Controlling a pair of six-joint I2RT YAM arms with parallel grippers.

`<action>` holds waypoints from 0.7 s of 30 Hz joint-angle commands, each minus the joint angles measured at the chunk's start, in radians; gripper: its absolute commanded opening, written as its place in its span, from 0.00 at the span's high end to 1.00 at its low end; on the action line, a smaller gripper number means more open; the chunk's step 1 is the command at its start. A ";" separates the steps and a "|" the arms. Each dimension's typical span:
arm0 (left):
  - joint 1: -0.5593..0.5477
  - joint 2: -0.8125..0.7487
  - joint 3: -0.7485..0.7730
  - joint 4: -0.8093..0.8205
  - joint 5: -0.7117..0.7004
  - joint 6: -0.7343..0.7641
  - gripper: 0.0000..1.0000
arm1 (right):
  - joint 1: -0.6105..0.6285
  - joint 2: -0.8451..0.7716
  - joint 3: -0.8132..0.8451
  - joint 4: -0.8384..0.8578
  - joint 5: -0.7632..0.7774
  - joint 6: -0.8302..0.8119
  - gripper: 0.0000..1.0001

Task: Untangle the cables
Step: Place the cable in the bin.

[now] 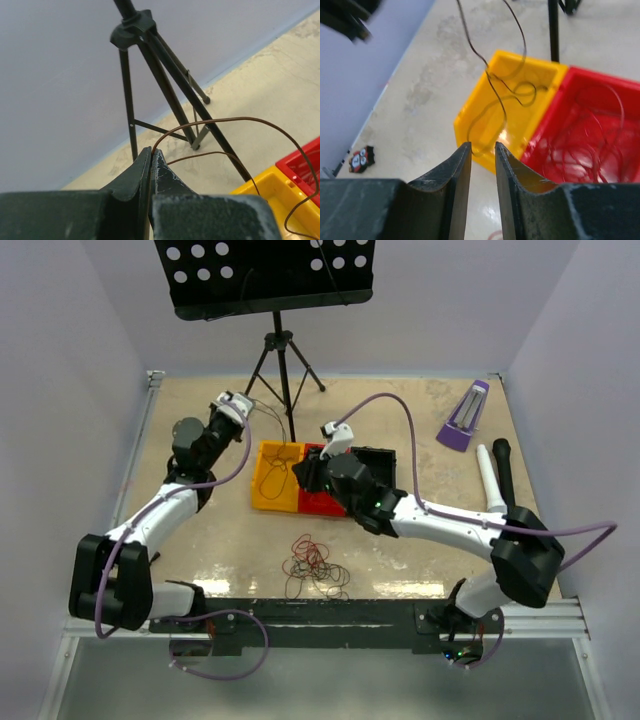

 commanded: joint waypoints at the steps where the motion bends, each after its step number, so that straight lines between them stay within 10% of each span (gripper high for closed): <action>1: -0.027 0.021 -0.058 0.053 0.076 0.042 1.00 | -0.015 0.065 0.108 0.105 -0.086 -0.075 0.69; 11: -0.055 0.101 -0.040 0.026 0.126 0.172 1.00 | -0.038 0.160 0.162 0.160 -0.139 -0.080 0.71; 21: -0.059 0.041 -0.069 -0.236 0.257 0.292 0.64 | -0.112 0.266 0.262 0.068 -0.189 -0.106 0.75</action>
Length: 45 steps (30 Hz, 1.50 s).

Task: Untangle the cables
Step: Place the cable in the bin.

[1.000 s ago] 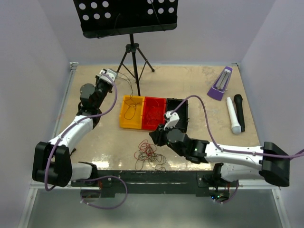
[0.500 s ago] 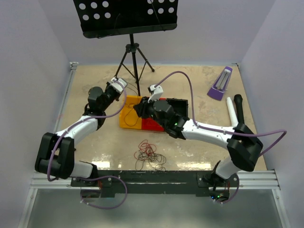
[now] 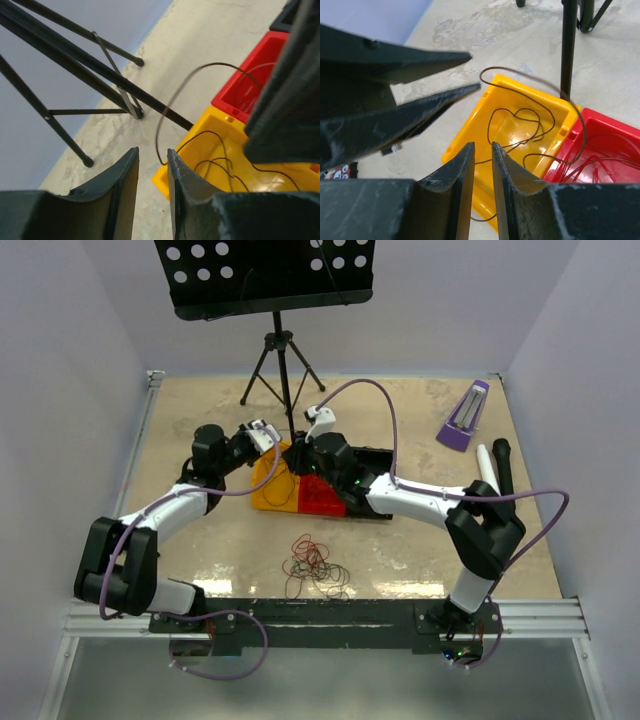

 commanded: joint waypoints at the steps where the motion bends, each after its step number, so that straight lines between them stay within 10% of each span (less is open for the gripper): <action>1: 0.000 -0.064 -0.020 -0.148 0.063 0.049 0.60 | -0.015 -0.007 0.057 -0.018 -0.043 -0.043 0.75; 3: 0.008 -0.097 -0.045 -0.169 0.083 0.046 0.59 | -0.022 -0.008 0.051 -0.018 -0.064 -0.044 0.75; 6: 0.017 -0.138 -0.049 -0.255 0.144 0.044 0.31 | -0.025 -0.004 0.048 -0.032 -0.089 -0.041 0.75; 15: 0.115 -0.262 0.001 -0.387 0.161 -0.158 0.27 | -0.043 -0.065 0.043 -0.039 -0.140 -0.070 0.75; 28: 0.293 -0.108 0.216 -0.687 0.428 -0.100 0.17 | -0.071 0.209 0.359 -0.162 -0.066 -0.254 0.45; 35: 0.353 -0.143 0.273 -0.723 0.477 -0.172 0.15 | -0.080 0.314 0.432 -0.164 -0.121 -0.228 0.55; 41: 0.414 -0.037 0.438 -0.821 0.494 -0.229 0.07 | -0.075 0.286 0.355 -0.147 -0.147 -0.182 0.98; 45: 0.434 -0.066 0.426 -0.748 0.480 -0.255 0.07 | -0.048 0.243 0.289 -0.139 -0.117 -0.170 1.00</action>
